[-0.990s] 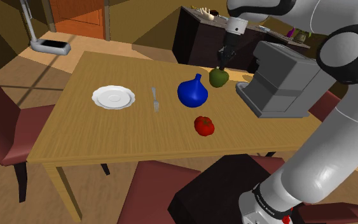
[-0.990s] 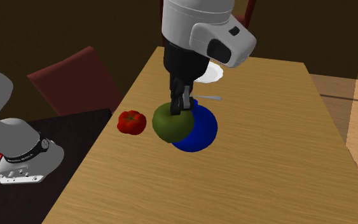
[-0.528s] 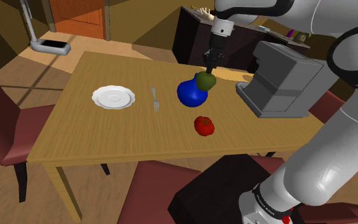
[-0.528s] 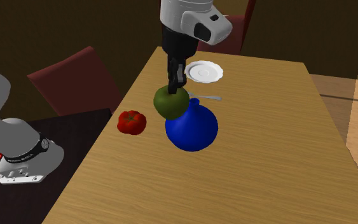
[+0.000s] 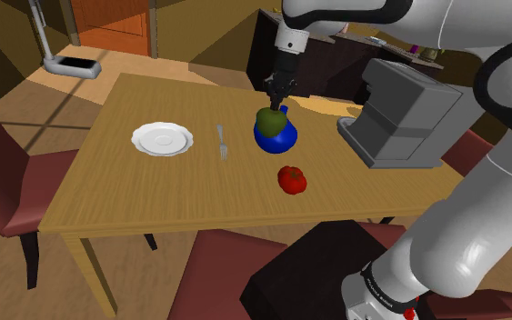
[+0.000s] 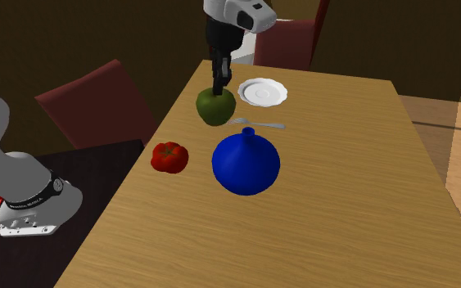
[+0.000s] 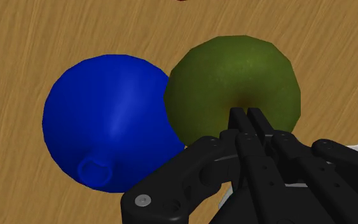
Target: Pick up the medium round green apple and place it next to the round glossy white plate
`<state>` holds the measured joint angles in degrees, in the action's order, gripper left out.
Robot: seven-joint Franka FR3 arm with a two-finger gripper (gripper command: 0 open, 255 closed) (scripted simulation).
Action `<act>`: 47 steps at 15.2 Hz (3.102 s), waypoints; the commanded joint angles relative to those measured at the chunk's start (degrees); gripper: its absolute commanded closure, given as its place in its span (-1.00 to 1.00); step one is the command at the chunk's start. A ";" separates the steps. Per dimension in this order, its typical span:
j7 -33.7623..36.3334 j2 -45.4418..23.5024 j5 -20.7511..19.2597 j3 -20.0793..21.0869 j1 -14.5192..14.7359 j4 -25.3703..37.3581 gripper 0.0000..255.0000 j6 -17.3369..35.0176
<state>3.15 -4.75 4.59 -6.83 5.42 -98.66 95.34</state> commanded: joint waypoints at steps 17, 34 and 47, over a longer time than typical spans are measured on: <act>21.69 -13.32 1.36 9.39 12.57 13.92 1.00 1.49; 33.99 -34.40 -0.41 12.51 22.17 39.95 1.00 -2.07; 33.27 -34.20 -0.30 12.45 22.03 32.58 1.00 5.07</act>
<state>36.41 -38.93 4.28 5.62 27.45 -66.08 100.36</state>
